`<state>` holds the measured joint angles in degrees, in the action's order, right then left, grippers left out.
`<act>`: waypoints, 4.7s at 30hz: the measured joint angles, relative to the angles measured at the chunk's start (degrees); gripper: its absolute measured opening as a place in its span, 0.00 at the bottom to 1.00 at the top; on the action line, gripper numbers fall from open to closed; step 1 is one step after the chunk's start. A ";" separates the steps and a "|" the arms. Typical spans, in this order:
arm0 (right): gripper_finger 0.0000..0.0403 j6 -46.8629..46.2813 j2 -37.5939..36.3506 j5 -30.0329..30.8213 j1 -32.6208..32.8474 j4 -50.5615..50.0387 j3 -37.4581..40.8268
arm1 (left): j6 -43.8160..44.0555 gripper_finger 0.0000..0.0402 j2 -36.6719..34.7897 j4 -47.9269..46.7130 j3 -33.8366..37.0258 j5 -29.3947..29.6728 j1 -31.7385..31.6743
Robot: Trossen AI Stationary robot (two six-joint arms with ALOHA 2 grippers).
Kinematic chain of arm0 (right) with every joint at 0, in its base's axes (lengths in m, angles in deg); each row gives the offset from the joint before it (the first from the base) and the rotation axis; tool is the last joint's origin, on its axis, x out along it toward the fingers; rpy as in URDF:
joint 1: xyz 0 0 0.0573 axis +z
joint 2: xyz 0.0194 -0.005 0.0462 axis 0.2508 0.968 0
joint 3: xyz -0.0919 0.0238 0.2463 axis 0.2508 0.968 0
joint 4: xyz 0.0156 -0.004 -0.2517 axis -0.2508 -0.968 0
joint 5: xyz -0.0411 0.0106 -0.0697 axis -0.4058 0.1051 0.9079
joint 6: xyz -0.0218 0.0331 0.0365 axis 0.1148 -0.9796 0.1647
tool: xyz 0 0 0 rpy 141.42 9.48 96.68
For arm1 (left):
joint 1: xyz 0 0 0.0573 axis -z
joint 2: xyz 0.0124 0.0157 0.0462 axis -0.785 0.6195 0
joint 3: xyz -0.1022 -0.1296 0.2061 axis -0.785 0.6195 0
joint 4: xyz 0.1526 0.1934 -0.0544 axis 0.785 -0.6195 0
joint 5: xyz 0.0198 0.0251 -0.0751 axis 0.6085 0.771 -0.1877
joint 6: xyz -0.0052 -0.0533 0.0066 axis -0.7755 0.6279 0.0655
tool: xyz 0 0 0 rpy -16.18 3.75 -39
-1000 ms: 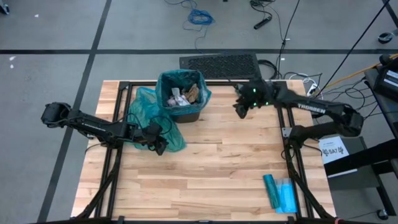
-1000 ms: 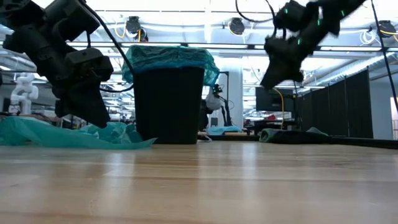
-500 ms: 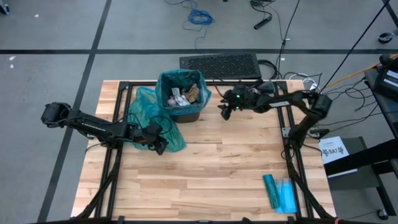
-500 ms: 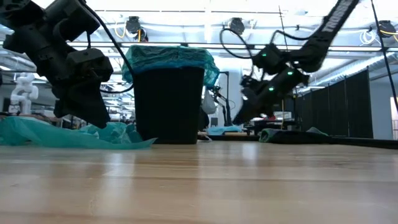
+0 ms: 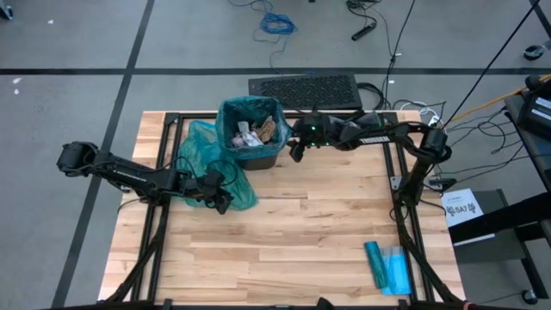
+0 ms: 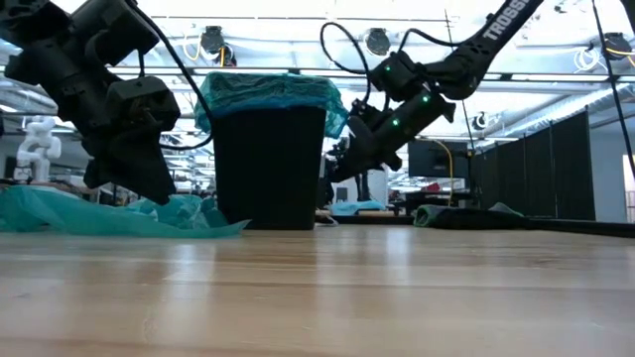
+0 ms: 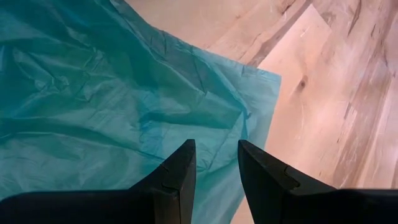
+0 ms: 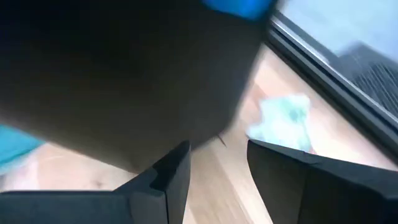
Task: Place trash/remove bag and relplace
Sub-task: Put the white paper into the trash bin
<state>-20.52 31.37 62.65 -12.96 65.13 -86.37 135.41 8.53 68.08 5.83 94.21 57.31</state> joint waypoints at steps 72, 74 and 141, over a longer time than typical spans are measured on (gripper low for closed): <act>0.86 5.54 29.91 -1.55 -5.56 -49.21 -48.35 | -0.51 0.29 0.04 -0.03 0.02 4.65 0.02; 0.86 5.19 31.01 -1.58 -5.25 -49.19 -49.68 | -0.47 0.29 0.04 -0.03 0.02 4.65 0.00; 0.62 0.54 21.66 -4.44 -3.54 -60.26 -40.64 | -2.01 0.29 0.04 0.00 0.02 4.04 0.07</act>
<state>-19.97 53.03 58.21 -16.50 4.87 -127.01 133.40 8.57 68.08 5.85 98.25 57.37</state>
